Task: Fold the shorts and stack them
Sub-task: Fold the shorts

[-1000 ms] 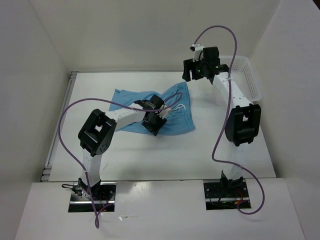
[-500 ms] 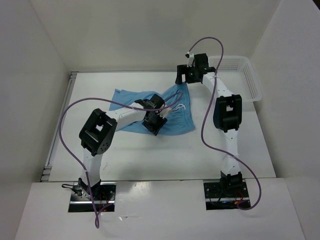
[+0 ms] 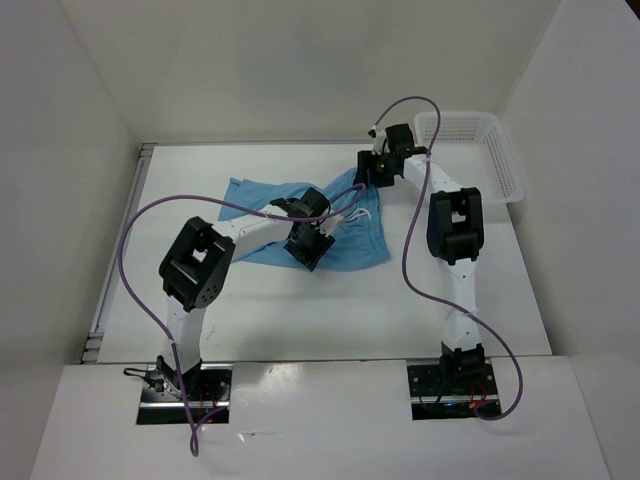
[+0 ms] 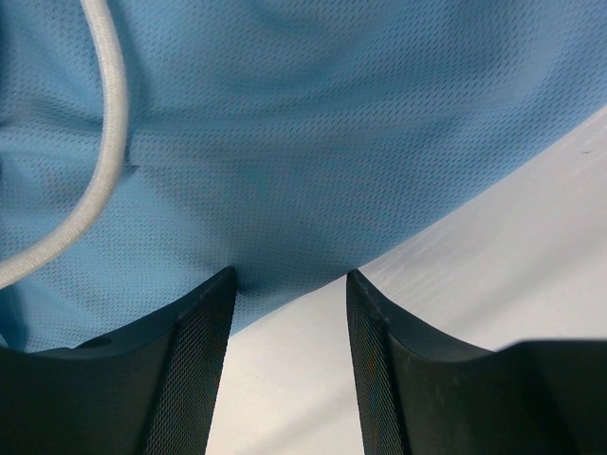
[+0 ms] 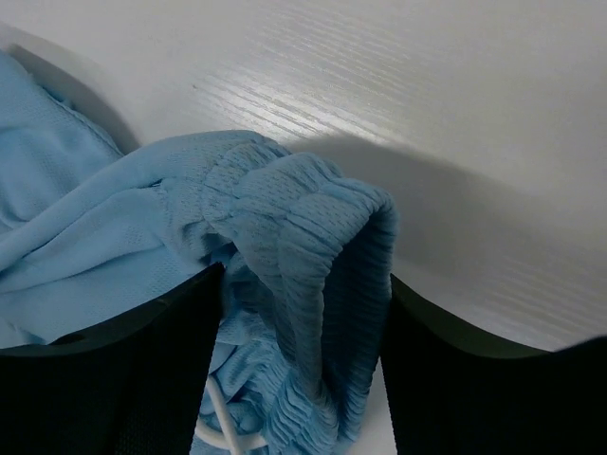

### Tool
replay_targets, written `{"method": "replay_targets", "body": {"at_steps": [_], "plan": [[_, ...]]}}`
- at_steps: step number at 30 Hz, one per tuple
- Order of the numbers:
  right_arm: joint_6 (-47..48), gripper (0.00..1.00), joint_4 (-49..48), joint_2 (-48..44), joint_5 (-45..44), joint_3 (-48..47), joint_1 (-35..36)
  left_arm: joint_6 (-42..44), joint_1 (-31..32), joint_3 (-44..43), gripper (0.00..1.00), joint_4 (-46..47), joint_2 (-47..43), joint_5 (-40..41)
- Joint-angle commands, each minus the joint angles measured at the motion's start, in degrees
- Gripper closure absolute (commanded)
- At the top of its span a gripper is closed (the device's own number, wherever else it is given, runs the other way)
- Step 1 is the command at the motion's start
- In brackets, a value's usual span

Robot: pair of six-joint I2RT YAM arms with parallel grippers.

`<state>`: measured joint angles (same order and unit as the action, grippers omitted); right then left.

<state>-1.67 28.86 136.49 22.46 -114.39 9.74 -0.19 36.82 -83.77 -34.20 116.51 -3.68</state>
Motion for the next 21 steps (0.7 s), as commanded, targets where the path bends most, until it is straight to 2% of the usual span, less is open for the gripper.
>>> {"method": "replay_targets", "body": {"at_steps": [1, 4, 8, 10, 14, 17, 20, 21], "plan": [[-1.3, 0.34, -1.4, -4.4, -1.4, -0.8, -0.2, 0.2, -0.1, 0.3, 0.42, 0.7, 3.6, -0.4], [-1.3, 0.34, -1.4, -4.4, -1.9, -2.3, -0.2, 0.2, -0.1, 0.3, 0.42, 0.7, 3.6, -0.4], [-0.6, 0.2, -1.9, -3.9, 0.1, -3.7, -0.2, 0.2, -0.1, 0.3, 0.42, 0.7, 3.6, -0.4], [-0.1, 0.2, -1.9, -3.2, 2.5, -4.4, -0.2, 0.2, -0.1, 0.3, 0.42, 0.7, 3.6, -0.4], [-0.1, 0.33, -1.9, -2.7, 2.5, -5.8, 0.3, 0.2, -0.1, 0.8, 0.42, 0.7, 3.6, -0.4], [-0.1, 0.38, -1.9, -2.7, 3.0, -5.8, 0.3, 0.2, -0.1, 0.8, 0.42, 0.7, 3.6, 0.3], [-0.1, 0.53, -1.9, -2.7, 3.0, -5.8, 0.3, 0.2, -0.1, 0.8, 0.42, 0.7, 3.6, 0.3], [-0.1, 0.64, -1.9, -2.7, 3.0, -5.8, 0.3, 0.2, -0.1, 0.8, 0.42, 0.7, 3.6, 0.3]]}}
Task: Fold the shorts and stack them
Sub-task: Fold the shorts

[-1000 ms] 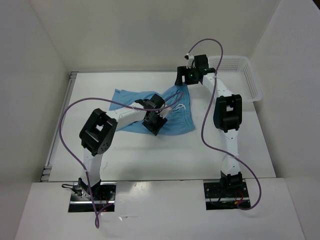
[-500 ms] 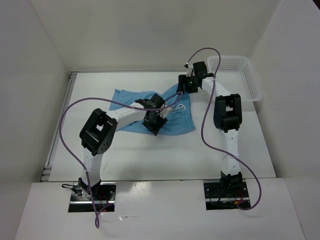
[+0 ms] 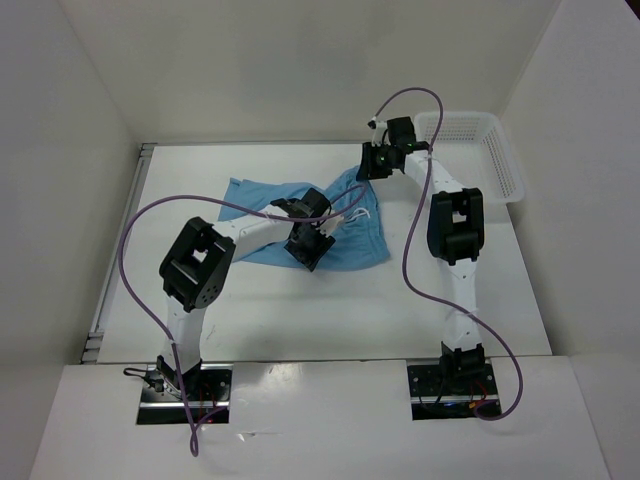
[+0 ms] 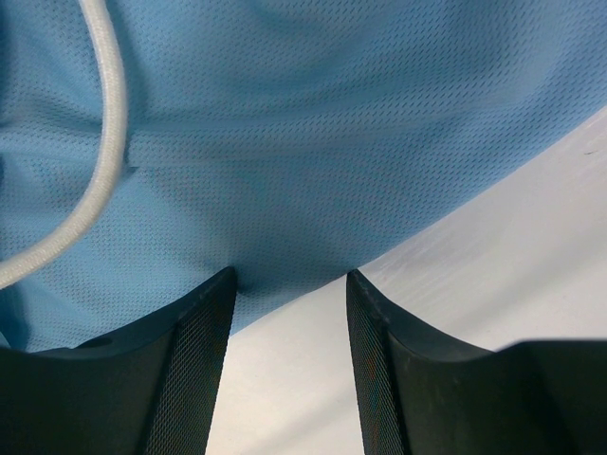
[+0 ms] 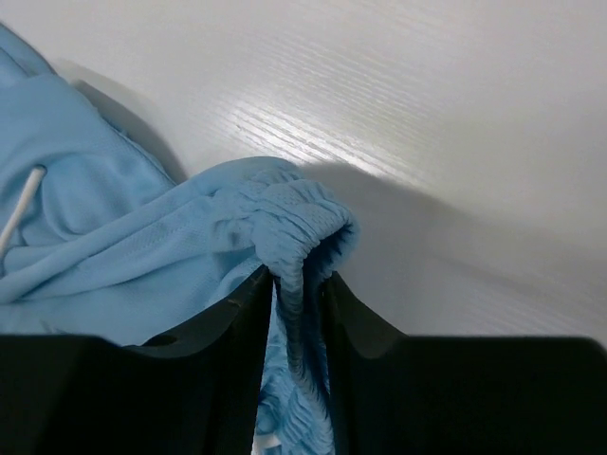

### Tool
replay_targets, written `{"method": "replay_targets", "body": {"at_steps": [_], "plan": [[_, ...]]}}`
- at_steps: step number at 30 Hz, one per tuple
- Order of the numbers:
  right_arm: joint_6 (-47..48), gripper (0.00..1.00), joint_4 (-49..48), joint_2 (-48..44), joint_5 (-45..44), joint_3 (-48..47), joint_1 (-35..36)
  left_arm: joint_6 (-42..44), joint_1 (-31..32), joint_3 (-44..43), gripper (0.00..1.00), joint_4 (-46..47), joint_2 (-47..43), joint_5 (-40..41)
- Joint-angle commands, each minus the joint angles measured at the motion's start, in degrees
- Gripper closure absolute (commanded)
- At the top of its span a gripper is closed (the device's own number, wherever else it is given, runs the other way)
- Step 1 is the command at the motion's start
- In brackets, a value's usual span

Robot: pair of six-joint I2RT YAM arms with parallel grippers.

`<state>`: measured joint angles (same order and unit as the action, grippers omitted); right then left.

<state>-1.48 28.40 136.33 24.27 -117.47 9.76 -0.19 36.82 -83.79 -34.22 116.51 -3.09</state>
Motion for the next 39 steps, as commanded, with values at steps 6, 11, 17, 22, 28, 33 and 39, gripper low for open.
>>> {"method": "replay_targets", "body": {"at_steps": [6, 11, 17, 22, 28, 33, 39], "plan": [[1.2, 0.94, -0.9, -3.7, -0.6, -2.1, 0.3, 0.2, -0.1, 0.8, 0.42, 0.7, 3.6, -0.2], [8.8, 1.0, 0.2, -9.3, -0.6, 2.3, 0.3, 0.2, -1.8, 0.8, 0.42, -1.2, 0.0, -1.7], [26.7, 1.0, 1.2, -19.7, 1.0, 11.3, 2.0, 0.2, -6.2, -4.4, 0.42, -11.0, -7.9, -8.4], [38.3, 1.0, 1.0, -29.5, -2.4, 25.5, 7.2, 0.2, -13.3, -1.0, 0.41, -14.2, -12.7, -11.8], [38.2, 1.0, -1.7, -34.4, -3.4, 33.9, 9.5, 0.2, -20.3, 8.0, 0.41, -6.6, -16.4, 4.9], [37.2, 1.0, -2.5, -36.1, -4.0, 34.4, 10.6, 0.2, -24.0, 8.0, 0.41, -4.6, -12.7, 7.0], [37.2, 1.0, -2.5, -36.7, -4.0, 35.5, 10.6, 0.2, -24.5, 12.8, 0.42, 0.3, -11.6, 12.2]]}}
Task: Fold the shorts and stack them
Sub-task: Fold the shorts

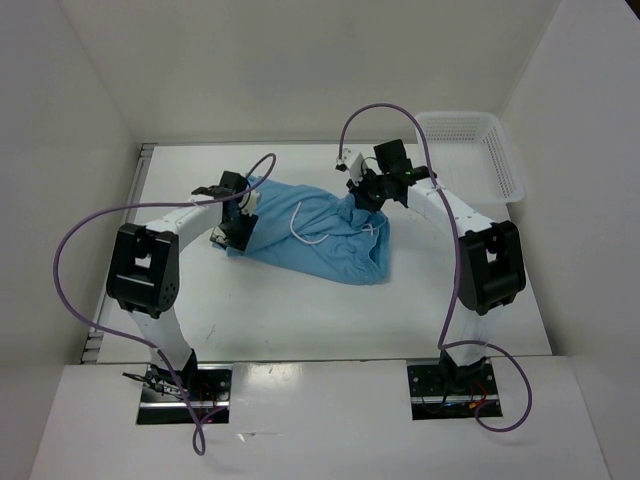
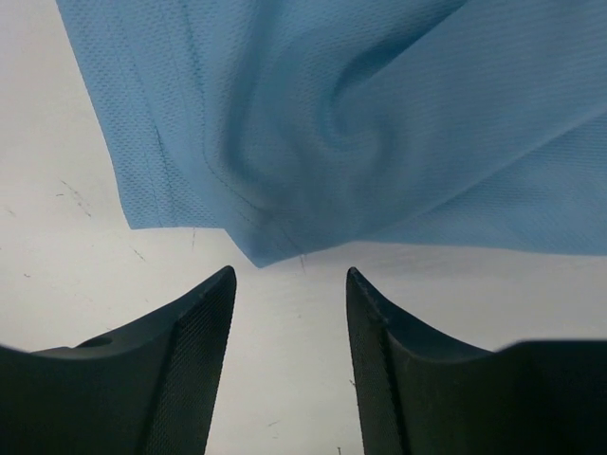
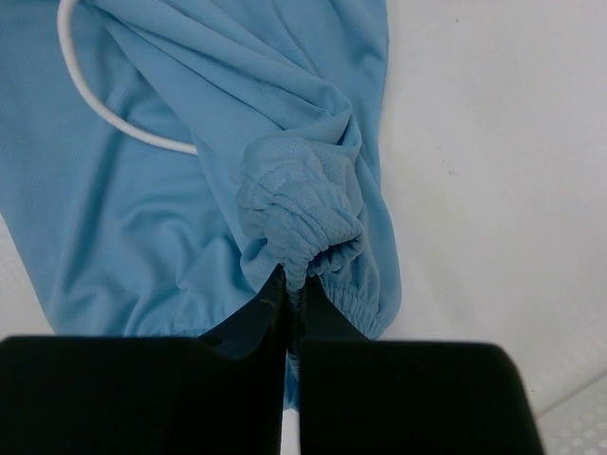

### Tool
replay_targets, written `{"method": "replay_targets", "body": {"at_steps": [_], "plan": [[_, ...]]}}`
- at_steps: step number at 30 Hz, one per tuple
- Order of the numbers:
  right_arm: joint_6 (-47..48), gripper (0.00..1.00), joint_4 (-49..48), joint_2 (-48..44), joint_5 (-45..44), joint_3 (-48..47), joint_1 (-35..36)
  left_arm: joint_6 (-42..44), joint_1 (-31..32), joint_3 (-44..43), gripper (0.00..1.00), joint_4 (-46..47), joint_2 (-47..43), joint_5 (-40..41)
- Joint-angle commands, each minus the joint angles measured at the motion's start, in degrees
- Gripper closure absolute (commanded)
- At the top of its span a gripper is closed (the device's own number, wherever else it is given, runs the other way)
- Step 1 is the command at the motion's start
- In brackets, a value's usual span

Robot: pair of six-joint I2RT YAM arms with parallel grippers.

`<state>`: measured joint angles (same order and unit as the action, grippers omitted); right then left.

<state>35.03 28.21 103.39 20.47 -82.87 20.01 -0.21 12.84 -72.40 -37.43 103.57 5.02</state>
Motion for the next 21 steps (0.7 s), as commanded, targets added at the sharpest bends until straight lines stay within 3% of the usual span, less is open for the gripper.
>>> {"method": "replay_targets", "body": {"at_steps": [1, 7, 9, 21], "plan": [[0.2, 1.0, -2.3, -3.7, -0.2, 0.9, 0.4, 0.2, -0.5, 1.4, 0.42, 4.0, 1.4, 4.6], [-0.3, 1.0, -2.8, -3.7, -0.2, 0.3, 0.4, 0.2, -0.5, 1.9, 0.55, 4.0, 3.9, 5.2], [-0.3, 1.0, -2.8, -3.7, -0.7, 0.3, 0.4, 0.2, -1.1, 1.9, 0.65, 4.0, 4.5, 5.8], [-0.3, 1.0, -2.8, -3.2, -1.2, -0.2, 0.4, 0.2, -1.1, 0.3, 1.0, 1.0, 3.0, 4.6]]}}
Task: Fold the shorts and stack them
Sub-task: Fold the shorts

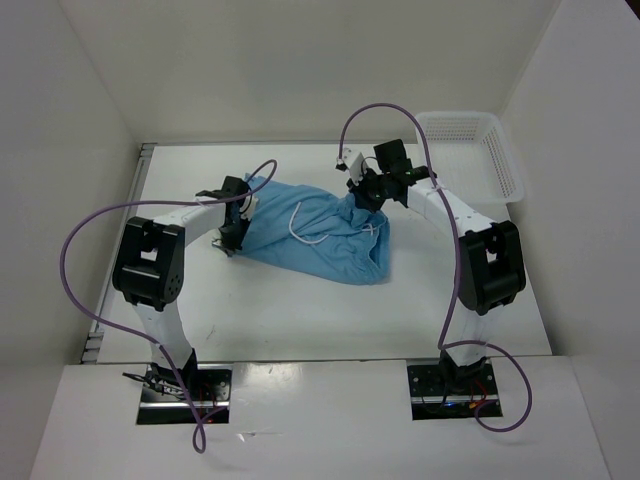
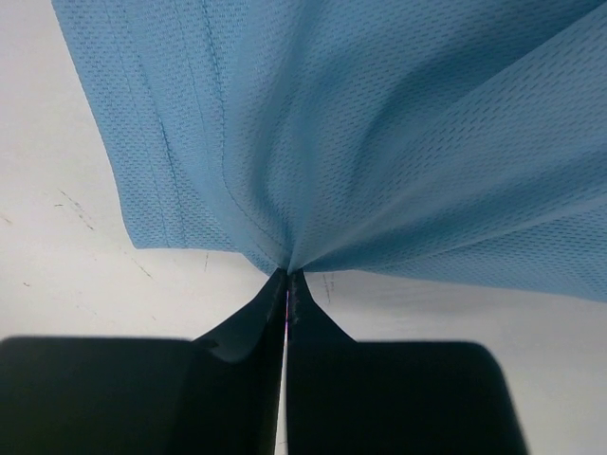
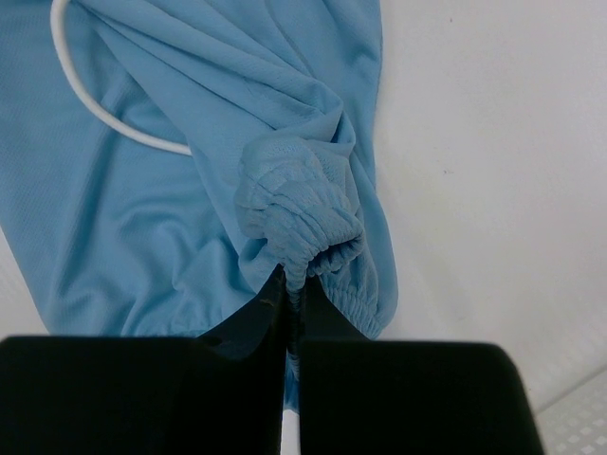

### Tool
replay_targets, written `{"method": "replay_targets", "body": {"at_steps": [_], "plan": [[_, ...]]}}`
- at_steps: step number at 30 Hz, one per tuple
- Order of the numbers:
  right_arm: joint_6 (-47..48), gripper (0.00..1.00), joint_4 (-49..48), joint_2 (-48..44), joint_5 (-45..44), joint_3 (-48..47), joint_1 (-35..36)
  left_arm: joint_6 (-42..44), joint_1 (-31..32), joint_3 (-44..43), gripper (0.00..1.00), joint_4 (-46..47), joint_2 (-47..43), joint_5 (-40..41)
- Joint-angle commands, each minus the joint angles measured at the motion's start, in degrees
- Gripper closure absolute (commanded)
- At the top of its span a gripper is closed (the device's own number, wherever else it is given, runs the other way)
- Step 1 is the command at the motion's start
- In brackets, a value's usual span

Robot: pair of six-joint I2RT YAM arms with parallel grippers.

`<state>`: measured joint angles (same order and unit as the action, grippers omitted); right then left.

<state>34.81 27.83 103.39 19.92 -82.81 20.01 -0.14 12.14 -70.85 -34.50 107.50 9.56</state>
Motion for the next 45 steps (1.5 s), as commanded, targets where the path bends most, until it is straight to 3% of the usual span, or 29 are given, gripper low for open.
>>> {"method": "replay_targets", "body": {"at_steps": [1, 11, 14, 18, 22, 29, 33, 38, 45], "plan": [[-0.1, 1.0, -2.4, -3.2, -0.7, -0.3, 0.4, 0.1, -0.4, -1.2, 1.0, -2.5, -1.5, 0.0], [-0.1, 1.0, -3.5, -3.2, -3.1, -2.4, 0.4, 0.1, -4.6, -15.0, 1.0, -5.0, -2.7, 1.2], [-0.1, 1.0, -4.2, -3.7, -3.7, -3.6, -0.8, 0.1, -6.3, -19.7, 1.0, -3.6, 0.1, 1.9], [2.1, 1.0, -5.4, -4.2, -4.3, -5.5, -2.9, 0.1, -9.7, -32.2, 1.0, -1.7, 4.3, 2.4], [3.2, 1.0, -6.0, -5.4, -3.2, -6.1, -4.2, 0.1, -12.0, -38.2, 1.0, -3.4, 6.5, -1.6], [3.9, 1.0, -8.6, -8.6, -2.1, -2.1, -5.3, 0.1, -12.0, -30.4, 1.0, -2.1, 4.0, -2.4], [7.0, 1.0, -3.7, -12.3, 6.6, -1.8, -4.3, 0.1, -12.5, -28.4, 1.0, -2.1, 2.6, -4.4], [21.1, 1.0, -8.9, -27.4, 3.1, 22.7, 4.6, 0.1, -10.8, -14.6, 1.0, 0.0, -0.6, -2.5], [33.0, 1.0, -6.8, -33.1, 1.9, 36.8, 7.9, 0.1, -11.4, -12.6, 1.0, 0.7, 0.0, -3.1]]}}
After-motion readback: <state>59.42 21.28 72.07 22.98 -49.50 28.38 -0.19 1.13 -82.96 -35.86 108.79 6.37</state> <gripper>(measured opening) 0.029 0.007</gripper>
